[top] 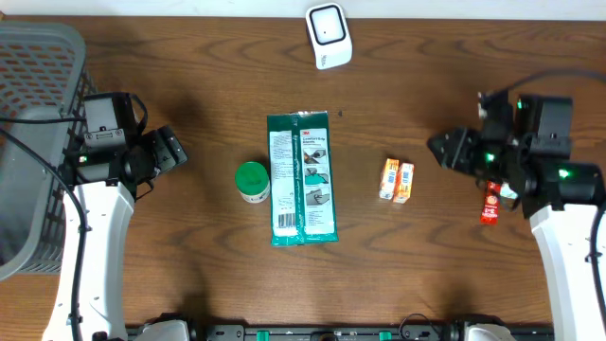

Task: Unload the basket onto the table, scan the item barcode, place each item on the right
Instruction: 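Reach the right gripper left to the green-lidded jar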

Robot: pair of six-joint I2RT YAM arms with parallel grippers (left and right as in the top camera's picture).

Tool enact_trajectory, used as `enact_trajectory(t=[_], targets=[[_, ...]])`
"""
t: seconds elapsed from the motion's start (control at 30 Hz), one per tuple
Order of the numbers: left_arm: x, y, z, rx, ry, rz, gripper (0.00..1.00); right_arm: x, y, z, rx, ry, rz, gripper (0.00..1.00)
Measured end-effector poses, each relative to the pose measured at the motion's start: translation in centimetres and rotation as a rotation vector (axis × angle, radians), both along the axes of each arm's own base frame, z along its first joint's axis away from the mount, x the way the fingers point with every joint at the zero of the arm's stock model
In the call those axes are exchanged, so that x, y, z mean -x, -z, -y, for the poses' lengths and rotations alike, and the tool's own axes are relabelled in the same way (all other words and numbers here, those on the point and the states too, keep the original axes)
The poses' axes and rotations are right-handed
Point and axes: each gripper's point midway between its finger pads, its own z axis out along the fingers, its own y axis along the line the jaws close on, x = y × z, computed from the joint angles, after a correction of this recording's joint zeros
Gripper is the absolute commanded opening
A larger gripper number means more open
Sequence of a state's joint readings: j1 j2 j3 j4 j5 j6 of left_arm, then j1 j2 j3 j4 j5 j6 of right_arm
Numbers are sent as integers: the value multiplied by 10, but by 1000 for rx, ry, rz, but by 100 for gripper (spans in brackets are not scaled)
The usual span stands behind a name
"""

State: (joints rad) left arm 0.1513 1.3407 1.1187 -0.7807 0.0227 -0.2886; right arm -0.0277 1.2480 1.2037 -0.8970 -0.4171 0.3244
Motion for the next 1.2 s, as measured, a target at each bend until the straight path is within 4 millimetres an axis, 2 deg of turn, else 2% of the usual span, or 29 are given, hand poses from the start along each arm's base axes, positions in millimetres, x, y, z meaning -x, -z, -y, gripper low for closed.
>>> enact_trajectory(t=[0.07,0.13,0.2,0.27,0.4,0.53,0.67,0.8,0.9,1.03,1.2], targets=[[0,0,0,0,0,0,92,-1,-26,-15,12,-18,17,55],[0,0,0,0,0,0,92,-3,-42,-31,14,-47,25,58],[0,0,0,0,0,0,91,-4,-49,-50,22,-85,13,60],[0,0,0,0,0,0,91,-7,-47,-71,33,-130,-12,63],[0,0,0,0,0,0,92,-16,-21,-119,79,-230,-78,65],[0,0,0,0,0,0,91,-26,23,-171,132,-322,-145,69],[0,0,0,0,0,0,91,-31,69,-215,165,-388,-194,72],[0,0,0,0,0,0,91,-30,104,-249,202,-437,-230,73],[0,0,0,0,0,0,92,-29,115,-272,223,-464,-226,74],[0,0,0,0,0,0,92,-34,116,-298,240,-484,-157,75],[0,0,0,0,0,0,91,-26,131,-320,300,-504,-112,76]])
